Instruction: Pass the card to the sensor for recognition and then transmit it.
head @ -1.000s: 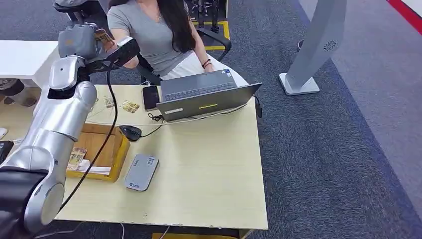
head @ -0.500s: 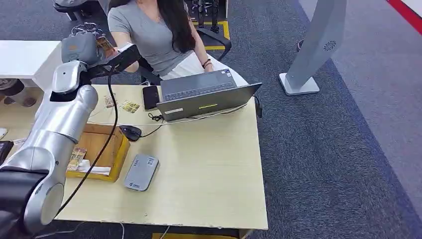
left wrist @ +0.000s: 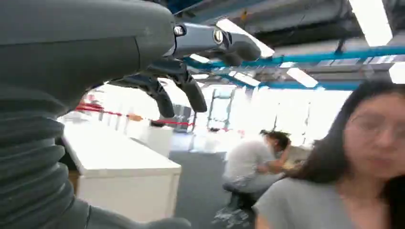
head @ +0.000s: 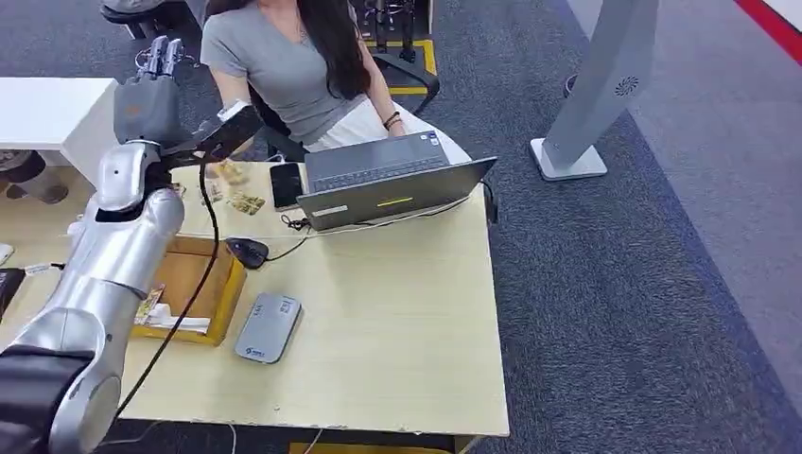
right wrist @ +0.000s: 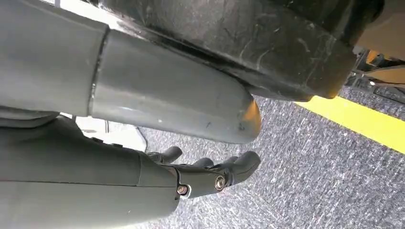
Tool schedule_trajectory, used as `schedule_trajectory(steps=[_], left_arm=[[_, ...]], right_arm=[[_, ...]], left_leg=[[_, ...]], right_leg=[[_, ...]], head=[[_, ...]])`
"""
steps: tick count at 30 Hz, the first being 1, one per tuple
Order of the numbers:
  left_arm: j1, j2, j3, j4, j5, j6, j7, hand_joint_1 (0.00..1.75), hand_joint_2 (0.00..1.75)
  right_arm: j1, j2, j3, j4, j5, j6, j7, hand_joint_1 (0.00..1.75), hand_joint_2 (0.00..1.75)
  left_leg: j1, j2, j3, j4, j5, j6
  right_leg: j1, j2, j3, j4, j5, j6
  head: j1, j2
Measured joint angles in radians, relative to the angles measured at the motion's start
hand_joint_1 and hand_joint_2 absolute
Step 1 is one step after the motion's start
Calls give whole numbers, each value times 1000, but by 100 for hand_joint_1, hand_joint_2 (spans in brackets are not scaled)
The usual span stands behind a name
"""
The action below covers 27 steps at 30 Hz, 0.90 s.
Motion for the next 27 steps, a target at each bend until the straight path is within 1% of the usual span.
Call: schedule_trajectory(steps=[2, 5, 9, 12, 14, 15, 17, 18, 19, 20, 21, 22, 23, 24, 25, 26, 27], left_arm=[[99, 10, 13, -133, 38, 38, -43, 0, 175], [266, 29, 27, -329, 85, 73, -91, 0, 175], [461, 55, 49, -554, 126, 115, -143, 0, 175], [594, 69, 77, -693, 164, 147, -194, 0, 175], [693, 79, 102, -786, 197, 190, -236, 0, 175], [749, 80, 116, -830, 222, 225, -275, 0, 175], [877, 81, 147, -919, 314, 297, -372, 0, 175], [957, 72, 174, -976, 379, 314, -442, 0, 175], [1035, 61, 213, -1031, 462, 315, -522, 0, 175], [1103, 36, 258, -1073, 572, 300, -606, 0, 175], [1156, 15, 300, -1107, 675, 269, -673, 0, 175], [1198, -15, 366, -1144, 808, 203, -723, 0, 175], [1223, -38, 425, -1166, 906, 128, -745, 0, 175], [1233, -80, 506, -1186, 999, 34, -755, 0, 175], [1244, -107, 583, -1199, 1055, -27, -759, 0, 175], [1257, -130, 634, -1211, 1070, -44, -763, 0, 175], [1268, -144, 675, -1223, 1074, -53, -768, 0, 175]], right_arm=[[1, 0, 0, 0, -8, -4, -2, 0, 0], [5, 1, -3, 1, -21, -13, -3, 0, 0], [8, 4, -10, 2, -37, -19, -5, 0, 0], [10, 5, -20, 2, -53, -24, -11, 0, 0], [12, 8, -30, 2, -66, -31, -20, 0, 0], [14, 10, -36, 2, -77, -38, -21, 0, 0], [18, 14, -50, 2, -100, -46, -25, 0, 0], [19, 16, -60, 2, -109, -51, -27, 0, 0], [21, 18, -68, 2, -116, -55, -31, 0, 0], [24, 19, -76, 2, -121, -56, -35, 0, 0], [26, 20, -82, 2, -123, -55, -37, 0, 0], [26, 20, -87, 2, -123, -55, -38, 0, 0], [26, 20, -90, 2, -122, -55, -38, 0, 0], [26, 20, -95, 2, -119, -55, -39, 0, 0], [25, 20, -97, 2, -118, -55, -40, 0, 0], [26, 20, -100, 2, -118, -55, -42, 0, 0], [27, 20, -101, 2, -118, -55, -43, 0, 0]], left_leg=[[0, 1, 0, 0, -1, 0], [0, 1, 0, 0, -2, 0], [0, 1, 0, 0, -3, -1], [0, 1, -1, 0, -3, -1], [0, 2, 0, -1, -5, -1], [0, 3, 1, -1, -5, -1], [0, 4, 1, -1, -7, -1], [0, 5, 3, -1, -8, -2], [0, 7, 3, -1, -11, -2], [0, 6, 3, -1, -11, -2], [0, 6, 3, -1, -12, -1], [0, 5, 3, -1, -12, 0], [0, 3, 3, -1, -12, 0], [0, 0, 3, -1, -12, 0], [0, 1, 3, -1, -12, 0], [0, 1, 3, -1, -12, 0], [0, 1, 4, -1, -12, 0]], right_leg=[[0, 1, 0, 0, 0, 0], [0, 2, -1, 0, -1, 0], [0, 2, -1, 0, -3, 0], [0, 1, -1, 0, -4, 0], [0, 2, 0, 0, -5, 0], [0, 3, 0, 0, -5, 0], [0, 3, 1, 0, -6, 0], [0, 4, 1, 0, -7, -1], [0, 6, 1, 0, -8, -1], [0, 6, 1, 0, -10, 1], [0, 5, 1, -1, -10, 1], [0, 3, 1, -1, -11, 1], [0, 1, 2, -1, -12, 1], [0, -1, 3, -1, -12, 1], [0, -1, 3, -1, -12, 1], [0, 0, 3, -1, -12, 0], [0, 0, 3, -1, -12, 0]], head=[[-1, 0], [-2, 0], [-1, 0], [-2, 0], [-2, 0], [-2, 0], [-2, 0], [-1, 0], [-3, 0], [-4, 0], [-2, 0], [-2, 0], [-2, 0], [-2, 0], [-2, 0], [-2, 0], [-2, 0]])
